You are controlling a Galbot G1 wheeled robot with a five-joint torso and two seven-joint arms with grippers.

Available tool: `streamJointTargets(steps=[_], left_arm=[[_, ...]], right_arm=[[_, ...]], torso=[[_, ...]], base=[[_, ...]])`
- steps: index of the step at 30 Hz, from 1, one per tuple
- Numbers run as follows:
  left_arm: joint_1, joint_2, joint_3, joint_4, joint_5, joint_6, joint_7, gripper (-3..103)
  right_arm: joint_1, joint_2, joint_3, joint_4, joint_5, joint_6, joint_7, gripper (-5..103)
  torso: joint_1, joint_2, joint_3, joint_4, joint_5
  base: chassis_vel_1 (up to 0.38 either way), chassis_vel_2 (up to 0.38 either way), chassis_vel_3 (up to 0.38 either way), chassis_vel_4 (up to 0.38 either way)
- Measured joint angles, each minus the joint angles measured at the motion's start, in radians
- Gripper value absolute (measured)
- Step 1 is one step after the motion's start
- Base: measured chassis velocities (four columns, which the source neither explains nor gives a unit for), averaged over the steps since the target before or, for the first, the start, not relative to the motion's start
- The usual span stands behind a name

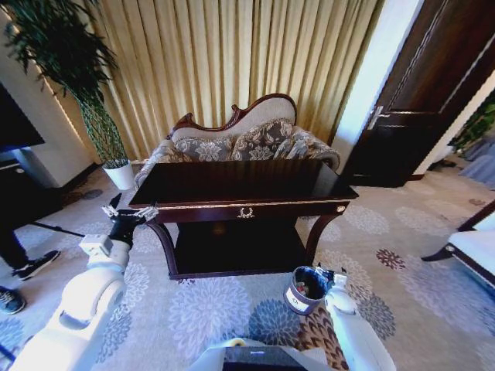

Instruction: Move to the front of the table and place the trash on the table into the trash bin.

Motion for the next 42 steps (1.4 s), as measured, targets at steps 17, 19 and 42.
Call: streamJointTargets(steps=[17,19,42], left_arm=[[-0.039,0.011,0.051,0.035,0.009,-0.010,0.004,100],[-0.047,0.013,0.056,0.039,0.008,-0.010,0.004,100],[-0.075,0.028,0.078,0.100,0.010,-0.046,0.028,100]], right_arm=[[-0.331,0.007,0.000,0.986,0.012,-0.186,-0.023,100],[-0.331,0.010,-0.001,1.010,-0.003,-0.196,-0.020,100],[-0.316,0.016,-0.010,1.035,-0.021,-0.221,-0.019,100]], torso=[[0.000,0.000,0.000,0.0001,-0.0003],[0.000,0.000,0.000,0.0003,0.0000],[0.000,0.000,0.000,0.0002,-0.0001]], base=[[0.000,0.000,0.000,0.000],[0.000,0.000,0.000,0.000],[0.170,-0.174,-0.165,0.175]])
